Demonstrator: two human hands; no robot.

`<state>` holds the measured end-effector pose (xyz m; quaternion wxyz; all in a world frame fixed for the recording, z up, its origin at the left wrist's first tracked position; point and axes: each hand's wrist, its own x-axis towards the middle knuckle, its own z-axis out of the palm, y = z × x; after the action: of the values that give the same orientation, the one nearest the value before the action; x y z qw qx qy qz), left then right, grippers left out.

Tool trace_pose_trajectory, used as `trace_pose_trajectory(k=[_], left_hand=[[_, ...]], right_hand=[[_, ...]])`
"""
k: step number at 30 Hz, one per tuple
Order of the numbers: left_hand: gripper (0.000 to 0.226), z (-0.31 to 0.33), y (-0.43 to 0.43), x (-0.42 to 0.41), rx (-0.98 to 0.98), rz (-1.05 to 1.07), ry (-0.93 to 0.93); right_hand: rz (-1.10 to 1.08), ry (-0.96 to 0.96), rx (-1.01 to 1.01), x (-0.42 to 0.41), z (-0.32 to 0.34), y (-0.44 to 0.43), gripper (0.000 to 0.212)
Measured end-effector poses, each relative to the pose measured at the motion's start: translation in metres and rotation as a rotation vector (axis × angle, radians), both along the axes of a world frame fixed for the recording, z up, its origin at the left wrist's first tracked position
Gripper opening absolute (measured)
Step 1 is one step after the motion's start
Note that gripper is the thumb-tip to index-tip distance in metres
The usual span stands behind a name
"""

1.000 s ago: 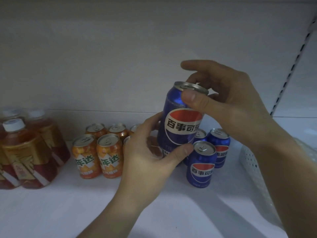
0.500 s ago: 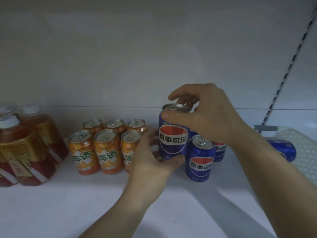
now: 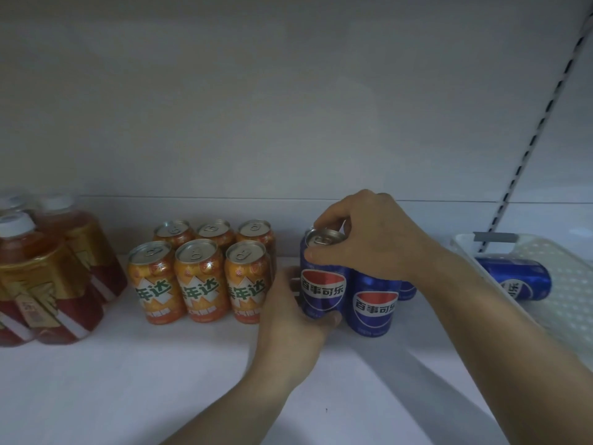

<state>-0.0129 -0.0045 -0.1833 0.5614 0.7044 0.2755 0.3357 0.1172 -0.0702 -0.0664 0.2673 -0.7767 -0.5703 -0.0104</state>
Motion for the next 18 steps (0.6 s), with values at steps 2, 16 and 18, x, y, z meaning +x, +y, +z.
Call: trace_pose_trajectory(k=[2,16,18], left_hand=[[0.066,-0.004,0.000,0.000,-0.004,-0.001,0.013],[0.061,-0.013,-0.006,0.002,0.010,0.004,0.018],[0.061,-0.013,-0.006,0.002,0.012,0.001,0.020]], right_hand=[[0.008,-0.009,-0.030,0.000,-0.001,0.000,0.043],[0.044,-0.007,-0.136,0.002,-0.012,0.003,0.046],[0.038,-0.008,-0.141,0.002,-0.012,0.004,0.046]])
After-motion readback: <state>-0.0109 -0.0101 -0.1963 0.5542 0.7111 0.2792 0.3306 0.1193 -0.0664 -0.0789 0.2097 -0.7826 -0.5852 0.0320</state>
